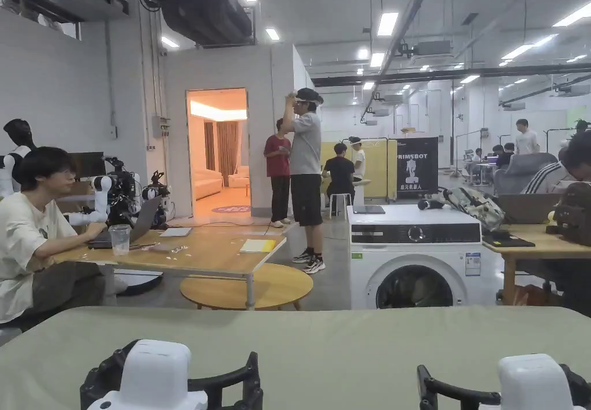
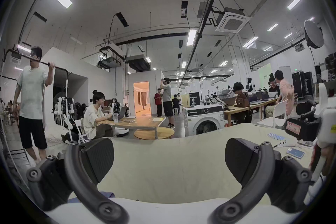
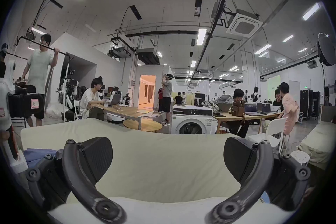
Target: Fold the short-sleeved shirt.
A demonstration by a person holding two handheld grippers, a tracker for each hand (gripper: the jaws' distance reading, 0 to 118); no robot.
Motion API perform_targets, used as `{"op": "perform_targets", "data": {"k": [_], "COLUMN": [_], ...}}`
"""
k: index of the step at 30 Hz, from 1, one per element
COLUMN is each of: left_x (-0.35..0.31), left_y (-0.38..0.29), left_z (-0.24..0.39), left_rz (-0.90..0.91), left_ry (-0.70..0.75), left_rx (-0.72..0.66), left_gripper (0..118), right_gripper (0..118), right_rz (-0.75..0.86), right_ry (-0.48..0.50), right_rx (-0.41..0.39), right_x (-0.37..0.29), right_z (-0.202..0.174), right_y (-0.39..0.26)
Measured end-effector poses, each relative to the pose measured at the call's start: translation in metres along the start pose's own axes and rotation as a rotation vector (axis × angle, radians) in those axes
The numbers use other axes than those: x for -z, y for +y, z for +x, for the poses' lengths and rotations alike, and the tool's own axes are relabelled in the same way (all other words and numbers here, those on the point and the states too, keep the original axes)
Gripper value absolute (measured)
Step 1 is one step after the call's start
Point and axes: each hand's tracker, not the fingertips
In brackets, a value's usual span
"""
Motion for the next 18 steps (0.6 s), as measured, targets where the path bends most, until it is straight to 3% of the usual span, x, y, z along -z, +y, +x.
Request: {"op": "perform_targets", "data": {"k": [18], "left_x": [-0.0039], "left_y": [0.0003], "left_z": [-0.0044], "left_rz": [0.02], "left_ry": [0.027], "left_rx": [-0.008], "left_gripper": [118], "right_gripper": [118], "right_rz": [-0.018], "right_ry": [0.023], "right_rx": [-0.031], "right_x": [0.0008], "right_z": [-0.0068], "right_y": [-0.0032]}}
